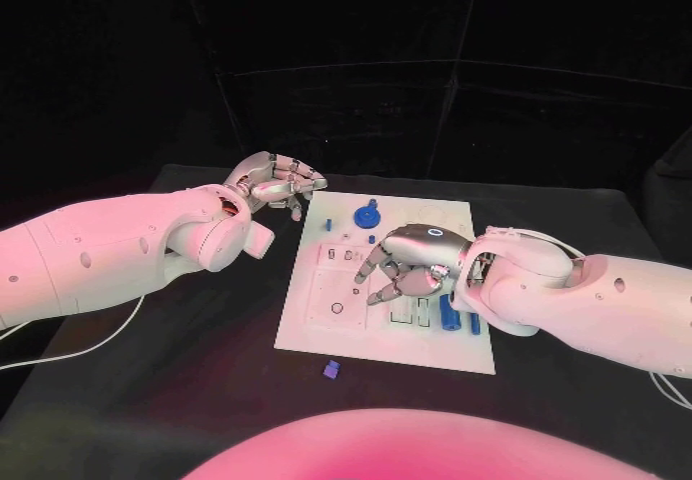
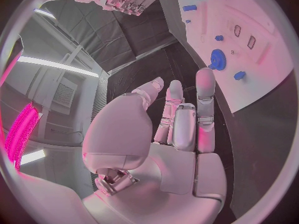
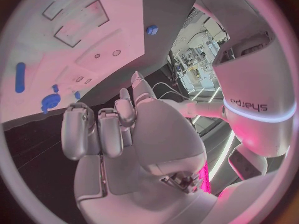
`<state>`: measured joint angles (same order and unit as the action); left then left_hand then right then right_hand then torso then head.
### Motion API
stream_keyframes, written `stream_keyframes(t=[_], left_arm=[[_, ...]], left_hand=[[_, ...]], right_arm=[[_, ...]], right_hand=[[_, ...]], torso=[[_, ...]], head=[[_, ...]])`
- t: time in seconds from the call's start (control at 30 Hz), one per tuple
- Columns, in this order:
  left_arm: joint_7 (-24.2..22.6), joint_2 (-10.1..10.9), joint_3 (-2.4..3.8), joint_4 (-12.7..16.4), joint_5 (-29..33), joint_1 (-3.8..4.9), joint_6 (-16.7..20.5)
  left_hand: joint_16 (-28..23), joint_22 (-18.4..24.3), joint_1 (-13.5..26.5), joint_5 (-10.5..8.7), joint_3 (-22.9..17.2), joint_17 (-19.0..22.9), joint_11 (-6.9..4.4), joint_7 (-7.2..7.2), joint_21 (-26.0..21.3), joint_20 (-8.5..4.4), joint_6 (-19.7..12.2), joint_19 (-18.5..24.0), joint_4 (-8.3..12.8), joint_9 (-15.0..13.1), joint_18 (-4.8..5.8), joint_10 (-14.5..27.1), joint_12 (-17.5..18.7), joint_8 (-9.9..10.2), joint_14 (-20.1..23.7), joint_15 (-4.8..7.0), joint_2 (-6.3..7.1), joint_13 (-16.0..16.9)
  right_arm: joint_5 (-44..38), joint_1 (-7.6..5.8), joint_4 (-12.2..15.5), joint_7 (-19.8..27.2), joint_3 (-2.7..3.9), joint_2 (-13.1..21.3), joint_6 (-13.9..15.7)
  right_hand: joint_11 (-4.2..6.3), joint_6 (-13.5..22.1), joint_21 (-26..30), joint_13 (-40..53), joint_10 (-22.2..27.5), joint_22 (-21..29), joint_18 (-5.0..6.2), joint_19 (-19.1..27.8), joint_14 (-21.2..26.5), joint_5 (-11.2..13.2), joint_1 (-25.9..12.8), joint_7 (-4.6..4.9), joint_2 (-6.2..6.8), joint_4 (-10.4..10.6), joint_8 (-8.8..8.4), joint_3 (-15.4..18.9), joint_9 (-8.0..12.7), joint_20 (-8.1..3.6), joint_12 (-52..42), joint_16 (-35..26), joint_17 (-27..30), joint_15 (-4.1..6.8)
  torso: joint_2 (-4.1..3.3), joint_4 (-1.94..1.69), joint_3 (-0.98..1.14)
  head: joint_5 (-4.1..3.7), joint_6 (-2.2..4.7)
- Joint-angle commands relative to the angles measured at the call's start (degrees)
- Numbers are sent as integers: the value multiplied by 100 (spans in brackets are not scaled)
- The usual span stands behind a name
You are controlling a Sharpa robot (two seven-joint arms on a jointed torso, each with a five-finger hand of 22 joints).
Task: Assemble the parts on the task board
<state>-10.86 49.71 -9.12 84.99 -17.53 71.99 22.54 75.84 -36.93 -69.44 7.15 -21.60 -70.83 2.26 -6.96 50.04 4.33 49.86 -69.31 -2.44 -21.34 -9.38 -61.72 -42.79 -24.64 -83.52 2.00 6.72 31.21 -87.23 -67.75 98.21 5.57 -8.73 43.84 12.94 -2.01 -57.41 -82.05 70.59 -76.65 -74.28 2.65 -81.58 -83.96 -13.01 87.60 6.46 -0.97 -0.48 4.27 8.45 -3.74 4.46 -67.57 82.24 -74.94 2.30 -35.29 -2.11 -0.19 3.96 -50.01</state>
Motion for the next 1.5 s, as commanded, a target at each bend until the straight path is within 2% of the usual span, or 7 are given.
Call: stream_keyframes(t=[0.03, 0.17, 0.47, 0.53, 0.63, 0.9, 1.5], left_arm=[[-213, -30, 5, -32, 151, 10, 24], [-218, -55, 5, -64, 165, 11, 9], [-209, -110, 5, -114, 186, 11, -4], [-202, -125, 5, -120, 187, 11, -9], [-196, -144, 5, -130, 188, 11, -13], [-183, -168, 5, -136, 188, 11, -21], [-152, -182, 6, -131, 188, 13, -22]], left_hand=[[-24, 19, -66, 1, 11, 10, 0, -5, -30, -3, 36, 37, 25, 8, -71, 33, 22, 40, 19, -20, 8, -9], [-33, 36, -68, 1, 12, 21, 0, -5, -45, -3, 37, 42, 26, 13, -73, 33, 23, 40, 24, -20, 8, -14], [-34, 38, -69, 1, 12, 23, 0, -5, -47, -3, 37, 43, 27, 13, -73, 33, 23, 40, 25, -20, 8, -15], [-42, 61, -68, 0, 16, 32, 2, -6, -69, -2, 39, 50, 26, 19, -76, 33, 24, 41, 30, -20, 9, -22], [-42, 61, -68, 0, 16, 32, 2, -6, -69, -2, 39, 50, 26, 19, -76, 33, 24, 41, 30, -20, 9, -22], [-42, 61, -68, 0, 16, 32, 2, -6, -69, -2, 39, 50, 26, 19, -76, 33, 24, 41, 30, -20, 9, -22], [-45, 72, -68, 0, 22, 34, 3, -8, -84, -1, 42, 52, 24, 30, -76, 34, 25, 43, 32, -22, 7, -33]], right_arm=[[-1023, 39, -27, -3, -39, -124, -364], [-1358, 79, -43, -3, -220, -275, -476], [-1821, 125, -95, 79, -474, -629, -629], [-1889, 132, -114, 108, -534, -717, -673], [-1970, 160, -152, 150, -588, -853, -722], [-2115, 241, -192, 195, -629, -1060, -740], [-2300, 293, -316, 112, -636, -1323, -982]], right_hand=[[126, 26, -23, 38, -68, 3, 81, 0, -344, 9, 63, -31, 3, -35, -32, -2, 6, -72, -35, 36, -205, 63], [173, 83, -19, 37, -66, 8, 82, 2, -347, 9, 76, -57, 5, -73, -55, -3, 7, -112, -32, 42, -221, 104], [286, 286, -17, 70, -85, 2, 80, -5, -357, 97, 94, -200, -16, -187, -67, -15, 5, -212, -64, 63, -276, 201], [303, 304, -19, 91, -99, -2, 79, -9, -361, 138, 99, -220, -25, -209, -63, -21, 3, -226, -87, 71, -294, 215], [321, 333, -24, 102, -103, -15, 76, -19, -368, 159, 124, -244, -41, -247, -64, -39, 2, -241, -98, 89, -328, 230], [336, 389, -46, 151, -133, -57, 66, -47, -374, 183, 140, -262, -50, -292, -70, -57, 5, -258, -154, 102, -354, 244], [368, 552, -72, 287, -215, -108, 55, -88, -394, 65, 137, -301, -60, -413, -57, -118, -1, -293, -308, 153, -451, 274]], torso=[[34, 3, -4], [46, 1, -6], [27, -3, -3], [23, -17, -3], [28, -6, -2], [31, -12, -5], [22, -11, -6]], head=[[39, 1], [72, 1], [159, 1], [159, 1], [194, 1], [218, 1], [243, 1]])
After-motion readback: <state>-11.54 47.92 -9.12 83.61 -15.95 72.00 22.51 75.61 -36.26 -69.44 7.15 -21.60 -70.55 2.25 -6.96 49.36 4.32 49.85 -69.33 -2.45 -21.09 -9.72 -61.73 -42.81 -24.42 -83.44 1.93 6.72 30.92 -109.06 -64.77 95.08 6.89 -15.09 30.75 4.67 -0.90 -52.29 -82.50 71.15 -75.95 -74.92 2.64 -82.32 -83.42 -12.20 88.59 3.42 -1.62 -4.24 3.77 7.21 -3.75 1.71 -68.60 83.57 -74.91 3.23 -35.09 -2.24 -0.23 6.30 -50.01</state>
